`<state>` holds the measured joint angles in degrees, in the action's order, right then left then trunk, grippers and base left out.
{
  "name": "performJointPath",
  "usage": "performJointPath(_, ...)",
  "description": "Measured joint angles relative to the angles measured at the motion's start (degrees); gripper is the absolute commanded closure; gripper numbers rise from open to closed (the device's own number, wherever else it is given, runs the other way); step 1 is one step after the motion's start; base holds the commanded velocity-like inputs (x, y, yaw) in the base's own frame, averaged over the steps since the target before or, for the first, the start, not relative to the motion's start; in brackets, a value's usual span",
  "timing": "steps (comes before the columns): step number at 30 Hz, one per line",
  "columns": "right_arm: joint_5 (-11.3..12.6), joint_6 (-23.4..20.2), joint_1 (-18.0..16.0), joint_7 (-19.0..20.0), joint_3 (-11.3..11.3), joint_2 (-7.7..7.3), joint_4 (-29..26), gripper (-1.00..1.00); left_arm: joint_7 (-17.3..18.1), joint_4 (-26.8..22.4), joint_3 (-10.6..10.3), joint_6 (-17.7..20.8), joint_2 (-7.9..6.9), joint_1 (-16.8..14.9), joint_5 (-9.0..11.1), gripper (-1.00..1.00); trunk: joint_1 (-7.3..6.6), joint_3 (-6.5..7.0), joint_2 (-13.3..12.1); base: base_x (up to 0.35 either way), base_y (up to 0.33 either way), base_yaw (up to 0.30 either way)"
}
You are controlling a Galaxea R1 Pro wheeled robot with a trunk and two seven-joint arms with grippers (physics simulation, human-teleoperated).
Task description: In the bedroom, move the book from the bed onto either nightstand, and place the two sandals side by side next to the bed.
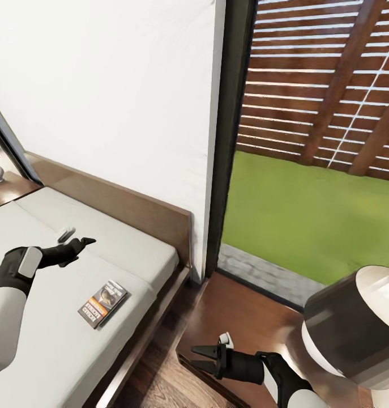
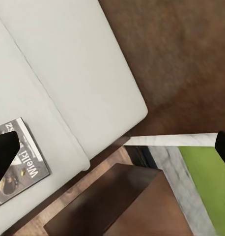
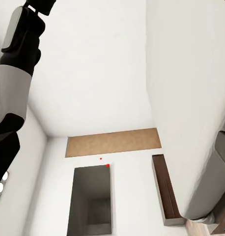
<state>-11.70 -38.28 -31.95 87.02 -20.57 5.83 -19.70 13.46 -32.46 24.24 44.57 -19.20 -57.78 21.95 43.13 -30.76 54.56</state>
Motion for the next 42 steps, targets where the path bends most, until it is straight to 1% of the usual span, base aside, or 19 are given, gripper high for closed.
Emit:
performJointPath(22, 0.00, 0.06, 0.01, 0.05, 0.00, 0.00, -0.14, -1.00, 0.08, 0.04, 0.00, 0.00, 0.07, 0.00, -0.01, -1.00, 0.00, -1.80, 0.00, 0.000, 0.000, 0.000)
performJointPath(25, 0.00, 1.47, -0.01, 0.02, 0.06, 0.00, -0.63, -1.00, 0.08, 0.04, 0.00, 0.00, 0.09, 0.03, 0.02, -1.00, 0.00, -1.84, 0.00, 0.000, 0.000, 0.000)
performJointPath(26, 0.01, 2.59, 0.02, -0.25, 0.06, 0.02, -2.76, -1.00, 0.08, 0.04, 0.00, 0.00, 0.10, 0.06, 0.04, -1.00, 0.00, -1.85, 0.00, 0.000, 0.000, 0.000)
performJointPath(27, 0.00, 2.76, 0.03, -0.56, 0.10, 0.03, -3.66, -1.00, 0.08, 0.04, 0.00, 0.00, 0.10, 0.07, 0.05, -1.00, 0.00, -1.85, 0.00, 0.000, 0.000, 0.000)
performJointPath(28, 0.04, 2.93, 0.02, -1.61, 0.22, 0.04, -5.64, -1.00, 0.08, 0.04, 0.00, 0.00, 0.15, 0.08, 0.08, -1.00, 0.00, -1.85, 0.00, 0.000, 0.000, 0.000)
performJointPath(30, 0.09, 2.98, 0.01, -3.33, 0.38, 0.05, -7.73, -1.00, 0.08, 0.04, 0.00, 0.00, 0.26, 0.08, 0.09, -1.00, 0.00, -1.85, 0.00, 0.000, 0.000, 0.000)
performJointPath(33, 0.22, 2.96, -0.17, -9.85, 0.59, 0.07, -12.18, -1.00, 0.20, 0.04, 0.00, 0.02, 0.62, 0.09, 0.17, -1.00, 0.00, -1.85, 0.00, 0.000, 0.000, 0.000)
performJointPath(34, 0.24, 2.95, -0.24, -11.04, 0.62, 0.13, -12.86, -1.00, 0.23, 0.04, 0.00, 0.04, 0.90, 0.09, 0.20, -1.00, 0.00, -1.86, 0.00, 0.000, 0.000, 0.000)
performJointPath(36, 0.26, 3.03, -0.32, -11.93, 0.65, 0.14, -13.56, -1.00, 0.32, 0.04, 0.00, 0.05, 1.15, 0.09, 0.20, -1.00, 0.00, -1.86, 0.00, 0.000, 0.000, 0.000)
performJointPath(42, 0.45, 3.05, -0.34, -11.59, 0.79, 0.17, -15.74, -1.00, 0.35, 0.05, 0.00, 0.10, 1.30, 0.09, 0.33, -1.00, 0.00, -1.86, 0.00, 0.000, 0.000, 0.000)
